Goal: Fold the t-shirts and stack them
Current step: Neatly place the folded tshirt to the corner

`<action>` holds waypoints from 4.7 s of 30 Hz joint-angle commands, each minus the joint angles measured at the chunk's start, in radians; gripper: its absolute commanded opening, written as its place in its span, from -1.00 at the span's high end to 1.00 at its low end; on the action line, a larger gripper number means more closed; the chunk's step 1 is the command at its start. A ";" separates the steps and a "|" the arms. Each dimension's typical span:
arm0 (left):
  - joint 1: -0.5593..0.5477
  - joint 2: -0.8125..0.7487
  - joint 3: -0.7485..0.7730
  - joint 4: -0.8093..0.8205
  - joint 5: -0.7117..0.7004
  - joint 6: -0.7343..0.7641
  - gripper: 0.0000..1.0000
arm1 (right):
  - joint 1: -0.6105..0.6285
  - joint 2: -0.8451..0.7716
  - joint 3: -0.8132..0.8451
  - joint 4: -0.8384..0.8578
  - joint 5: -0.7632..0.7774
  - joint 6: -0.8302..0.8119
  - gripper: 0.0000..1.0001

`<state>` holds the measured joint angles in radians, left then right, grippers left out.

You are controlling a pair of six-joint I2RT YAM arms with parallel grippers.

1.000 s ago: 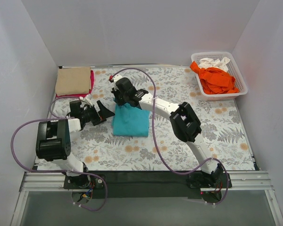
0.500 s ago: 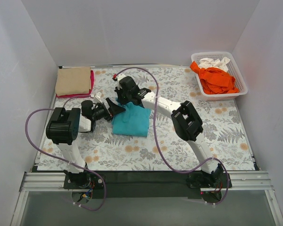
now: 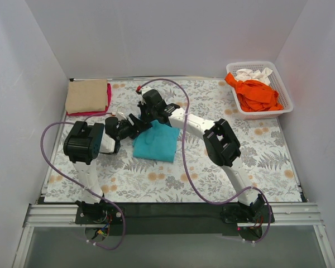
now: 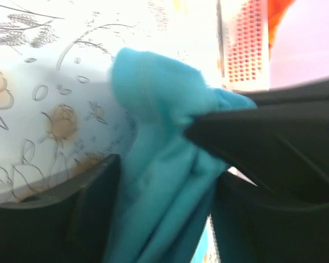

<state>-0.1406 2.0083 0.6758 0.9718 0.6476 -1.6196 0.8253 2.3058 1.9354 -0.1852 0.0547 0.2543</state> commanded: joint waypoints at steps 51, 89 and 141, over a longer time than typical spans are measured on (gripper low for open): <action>0.118 0.307 1.610 -1.467 -0.760 1.037 1.00 | -0.347 -0.413 -0.343 0.047 0.040 -0.306 -0.97; 0.184 0.175 1.644 -1.372 -0.700 1.147 1.00 | -0.342 -0.381 -0.339 0.049 0.025 -0.317 -0.97; 0.383 0.463 1.608 -1.203 -0.714 1.251 0.22 | -0.322 -0.364 -0.354 0.033 0.014 -0.326 -0.97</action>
<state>0.2325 2.4992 2.2456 -0.2657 -0.0387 -0.3744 0.4957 1.9419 1.5871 -0.1772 0.0776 -0.0605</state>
